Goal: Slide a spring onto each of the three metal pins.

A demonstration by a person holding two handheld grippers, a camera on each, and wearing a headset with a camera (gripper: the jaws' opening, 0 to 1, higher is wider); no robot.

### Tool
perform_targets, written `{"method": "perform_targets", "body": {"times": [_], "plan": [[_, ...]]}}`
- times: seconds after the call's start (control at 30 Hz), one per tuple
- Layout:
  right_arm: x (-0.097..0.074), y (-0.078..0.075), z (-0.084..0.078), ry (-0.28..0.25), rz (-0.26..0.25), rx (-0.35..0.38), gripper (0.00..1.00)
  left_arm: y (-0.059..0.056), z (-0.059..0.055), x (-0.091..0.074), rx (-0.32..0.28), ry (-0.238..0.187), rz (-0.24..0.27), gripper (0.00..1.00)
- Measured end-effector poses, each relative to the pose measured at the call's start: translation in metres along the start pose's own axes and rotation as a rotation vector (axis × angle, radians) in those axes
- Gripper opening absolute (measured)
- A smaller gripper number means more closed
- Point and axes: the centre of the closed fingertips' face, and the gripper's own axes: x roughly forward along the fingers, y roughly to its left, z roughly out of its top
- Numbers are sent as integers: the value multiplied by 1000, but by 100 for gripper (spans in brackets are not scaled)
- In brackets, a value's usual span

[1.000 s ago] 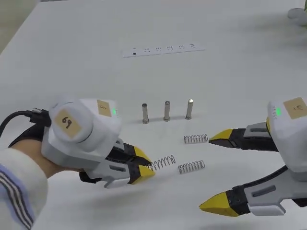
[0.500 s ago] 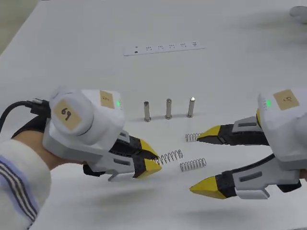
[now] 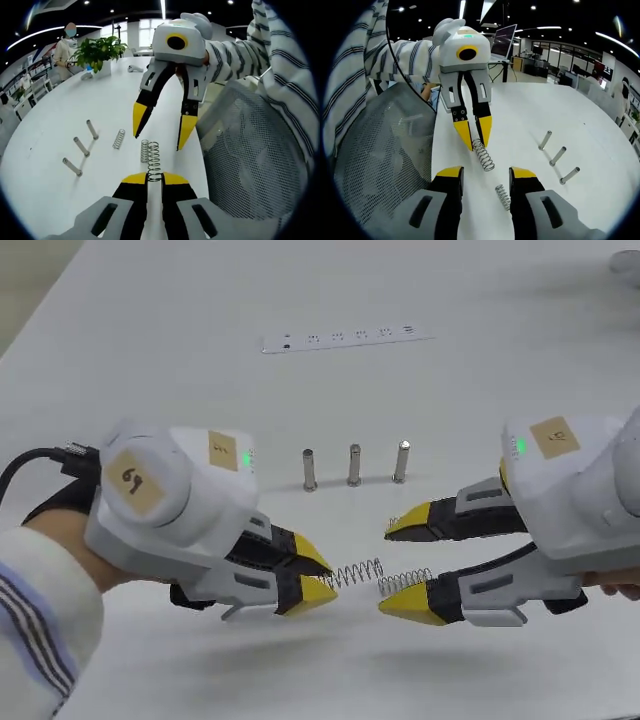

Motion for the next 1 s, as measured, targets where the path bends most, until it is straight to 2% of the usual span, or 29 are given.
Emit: {"method": "perform_targets", "body": {"times": [0.1, 0.3, 0.43, 0.67, 0.77, 1.0], "plan": [[2, 2, 1, -4, 10, 0, 26, -1, -2, -1, 11, 7, -3, 2], [7, 5, 1, -6, 35, 7, 22, -4, -4, -2, 11, 15, -20, 2], [10, 7, 2, -11, 47, 25, 12, -7, -3, -1, 17, 6, -35, 2], [13, 9, -1, 7, 65, 10, 10, -10, 0, -1, 21, -5, -49, 2], [13, 11, -2, 8, 76, 11, 10, -12, -3, 0, 26, 7, -57, 2], [11, 19, -6, 18, 128, 17, 8, -17, -4, 3, 25, 11, -72, 2]]}}
